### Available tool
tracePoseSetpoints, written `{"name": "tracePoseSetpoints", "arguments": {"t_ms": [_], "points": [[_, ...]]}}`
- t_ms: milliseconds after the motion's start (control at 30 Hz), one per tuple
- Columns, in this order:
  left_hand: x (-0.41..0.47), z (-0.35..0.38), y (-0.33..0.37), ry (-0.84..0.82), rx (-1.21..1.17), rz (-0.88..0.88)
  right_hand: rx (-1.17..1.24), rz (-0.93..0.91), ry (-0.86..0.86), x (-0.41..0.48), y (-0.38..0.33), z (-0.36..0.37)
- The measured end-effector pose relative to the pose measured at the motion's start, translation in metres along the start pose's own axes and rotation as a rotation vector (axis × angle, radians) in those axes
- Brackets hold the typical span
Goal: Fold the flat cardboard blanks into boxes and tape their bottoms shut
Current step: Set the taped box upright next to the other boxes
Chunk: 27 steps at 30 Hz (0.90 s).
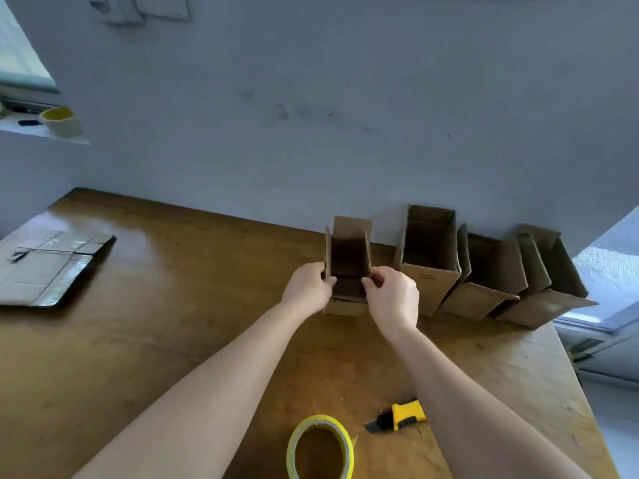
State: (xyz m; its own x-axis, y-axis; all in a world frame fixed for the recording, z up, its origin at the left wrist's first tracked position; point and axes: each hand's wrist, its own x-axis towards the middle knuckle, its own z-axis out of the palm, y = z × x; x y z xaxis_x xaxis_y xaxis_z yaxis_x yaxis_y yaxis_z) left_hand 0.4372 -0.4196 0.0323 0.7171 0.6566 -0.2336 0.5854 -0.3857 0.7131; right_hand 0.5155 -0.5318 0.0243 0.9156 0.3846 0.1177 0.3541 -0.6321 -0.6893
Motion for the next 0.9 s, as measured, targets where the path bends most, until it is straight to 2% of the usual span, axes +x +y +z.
{"name": "tracePoseSetpoints", "arguments": {"t_ms": [233, 367, 767, 900], "points": [[0.061, 0.008, 0.002, -0.077, 0.054, 0.122, -0.321, 0.059, 0.004, 0.042, -0.012, 0.026], [0.081, 0.013, 0.000, -0.118, 0.055, 0.176, -0.415, 0.103, -0.004, 0.053, -0.014, 0.034], [0.085, 0.009, -0.001, -0.183, 0.180, 0.259, -0.373, 0.108, -0.092, 0.055, -0.012, 0.037], [0.069, -0.007, -0.005, -0.138, 0.245, 0.255, -0.313, 0.049, -0.097, 0.045, -0.017, 0.028]]}}
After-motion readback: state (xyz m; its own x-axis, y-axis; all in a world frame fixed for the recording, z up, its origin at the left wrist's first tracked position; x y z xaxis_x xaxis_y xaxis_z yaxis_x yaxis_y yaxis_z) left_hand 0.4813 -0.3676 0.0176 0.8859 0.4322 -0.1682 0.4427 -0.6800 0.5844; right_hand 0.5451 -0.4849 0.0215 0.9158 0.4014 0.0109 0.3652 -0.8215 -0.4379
